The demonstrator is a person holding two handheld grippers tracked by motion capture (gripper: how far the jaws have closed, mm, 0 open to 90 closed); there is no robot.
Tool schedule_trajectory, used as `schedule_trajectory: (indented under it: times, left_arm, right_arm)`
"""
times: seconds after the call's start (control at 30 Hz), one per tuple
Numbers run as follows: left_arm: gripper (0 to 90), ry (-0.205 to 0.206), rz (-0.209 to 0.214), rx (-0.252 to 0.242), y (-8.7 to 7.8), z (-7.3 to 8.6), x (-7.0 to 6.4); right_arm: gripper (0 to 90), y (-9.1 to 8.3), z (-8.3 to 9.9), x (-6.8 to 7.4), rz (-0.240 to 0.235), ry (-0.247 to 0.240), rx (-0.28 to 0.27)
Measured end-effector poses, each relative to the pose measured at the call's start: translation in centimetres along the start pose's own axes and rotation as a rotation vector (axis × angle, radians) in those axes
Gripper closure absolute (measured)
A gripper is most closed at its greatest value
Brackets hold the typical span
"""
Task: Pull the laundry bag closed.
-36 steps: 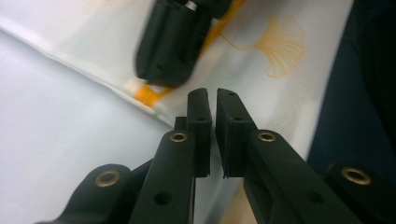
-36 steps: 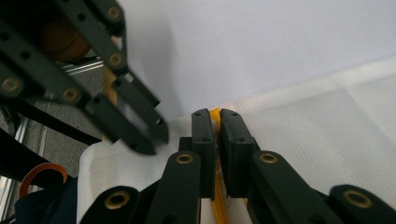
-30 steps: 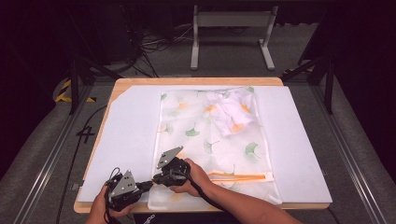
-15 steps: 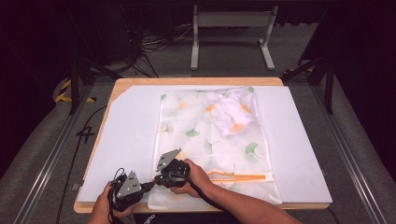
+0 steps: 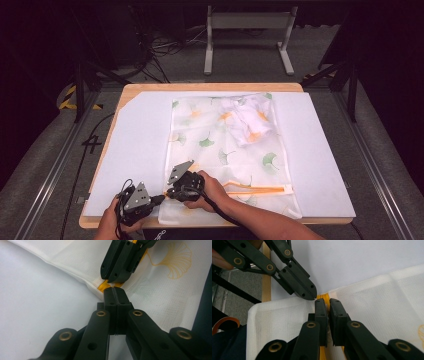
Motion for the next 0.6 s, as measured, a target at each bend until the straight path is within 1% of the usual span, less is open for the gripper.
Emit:
schedule_trajectory:
  times: [0.07,0.17,0.43,0.6]
  left_arm:
    - [90.0,0.003,-0.001,0.001,0.0,0.0,0.0]
    - [90.0,-0.001,0.003,-0.001,0.0,0.0,0.0]
    - [90.0,-0.006,0.006,-0.003,0.0,0.0,0.0]
    - [90.0,-0.007,0.006,-0.004,0.0,0.1,0.0]
  right_arm:
    - [85.8,-0.1,0.1,0.0,0.003,-0.010,0.012]
    - [85.8,-0.3,0.2,-0.1,0.003,-0.003,0.019]
    - [85.8,-0.9,0.6,-0.3,0.011,-0.002,0.037]
    - [85.8,-1.6,1.0,-0.5,0.026,-0.007,0.056]
Point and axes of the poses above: each handheld gripper's, and its own axes: y roughly forward along the jaws, z roughly out of its underside, x roughly to its left, the point moved 2 cm from there along y, roughly forward along the jaws
